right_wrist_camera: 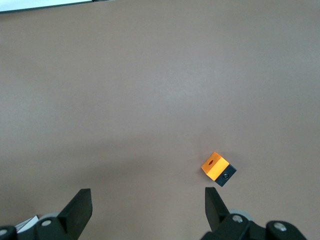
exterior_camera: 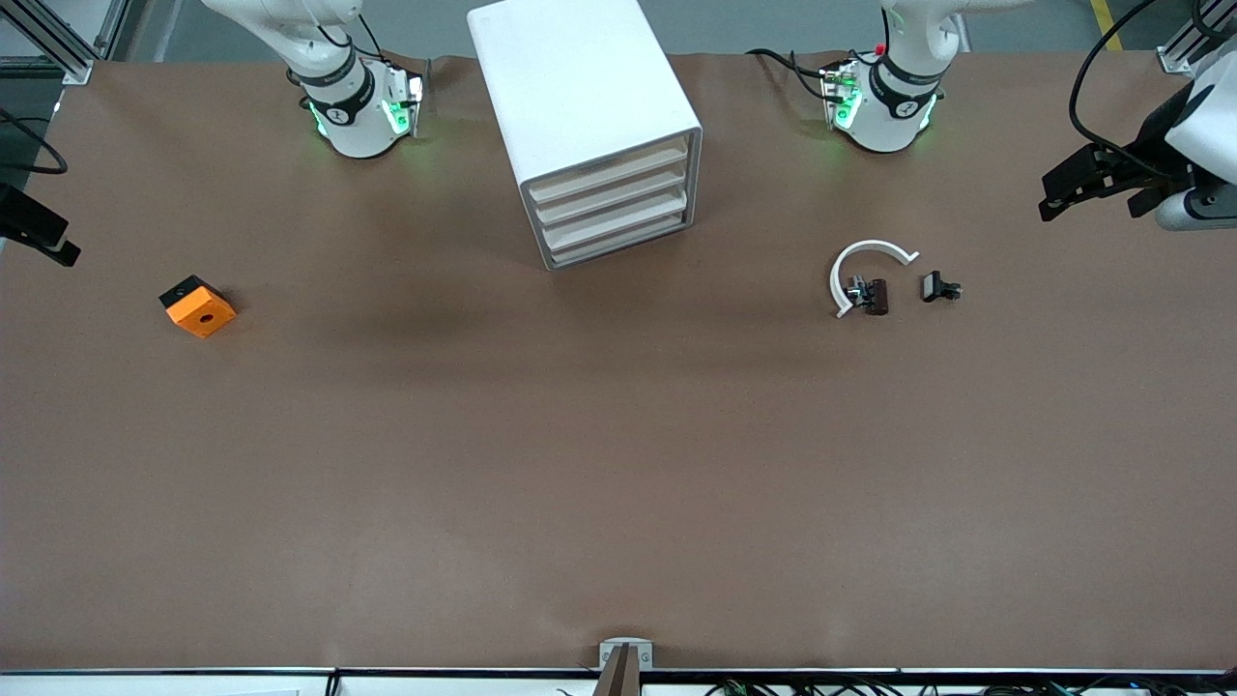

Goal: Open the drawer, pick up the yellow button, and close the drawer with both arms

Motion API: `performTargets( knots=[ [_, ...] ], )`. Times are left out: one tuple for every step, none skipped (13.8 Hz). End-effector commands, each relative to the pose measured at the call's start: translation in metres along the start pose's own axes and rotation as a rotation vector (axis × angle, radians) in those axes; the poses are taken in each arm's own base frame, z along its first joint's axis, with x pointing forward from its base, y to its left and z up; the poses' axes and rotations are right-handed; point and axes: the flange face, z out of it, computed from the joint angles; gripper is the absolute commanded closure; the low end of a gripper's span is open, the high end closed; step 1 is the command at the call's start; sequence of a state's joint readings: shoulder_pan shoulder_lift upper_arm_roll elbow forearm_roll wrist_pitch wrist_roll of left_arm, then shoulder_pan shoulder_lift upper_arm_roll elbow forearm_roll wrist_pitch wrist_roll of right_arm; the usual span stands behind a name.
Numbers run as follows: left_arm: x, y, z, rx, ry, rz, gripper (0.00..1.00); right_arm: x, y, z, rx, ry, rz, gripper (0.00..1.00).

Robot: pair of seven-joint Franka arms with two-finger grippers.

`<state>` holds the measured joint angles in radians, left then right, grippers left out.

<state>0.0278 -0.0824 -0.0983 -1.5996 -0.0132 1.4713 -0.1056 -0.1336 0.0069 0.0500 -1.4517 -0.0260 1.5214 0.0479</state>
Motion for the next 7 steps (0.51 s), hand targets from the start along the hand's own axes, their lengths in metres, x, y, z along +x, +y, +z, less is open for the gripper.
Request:
performTargets(
  knots=[
    [0.004,-0.001,-0.002,-0.002,0.004,0.011,0.0,0.002,0.001,-0.004,0.001,0.008,-0.005,0.0],
    [0.005,-0.001,-0.004,-0.003,0.01,0.011,0.0,0.002,0.0,-0.004,0.001,0.008,-0.005,0.0],
    [0.006,-0.002,-0.007,0.011,0.018,0.012,0.0,0.002,-0.001,-0.004,0.001,0.008,-0.008,0.0],
    [0.009,-0.003,-0.008,0.018,0.022,0.012,0.0,0.002,-0.002,-0.004,0.001,0.008,-0.008,0.0],
    [0.015,-0.003,-0.006,0.017,0.02,0.012,0.0,0.002,-0.002,-0.004,0.001,0.008,-0.008,0.0],
    [0.022,-0.004,-0.002,0.016,0.014,0.01,0.0,0.002,-0.002,-0.004,0.001,0.008,-0.008,0.0],
    [0.031,-0.004,0.011,0.015,-0.01,0.018,0.0,0.002,-0.002,-0.004,0.001,0.008,-0.008,0.0]
  ],
)
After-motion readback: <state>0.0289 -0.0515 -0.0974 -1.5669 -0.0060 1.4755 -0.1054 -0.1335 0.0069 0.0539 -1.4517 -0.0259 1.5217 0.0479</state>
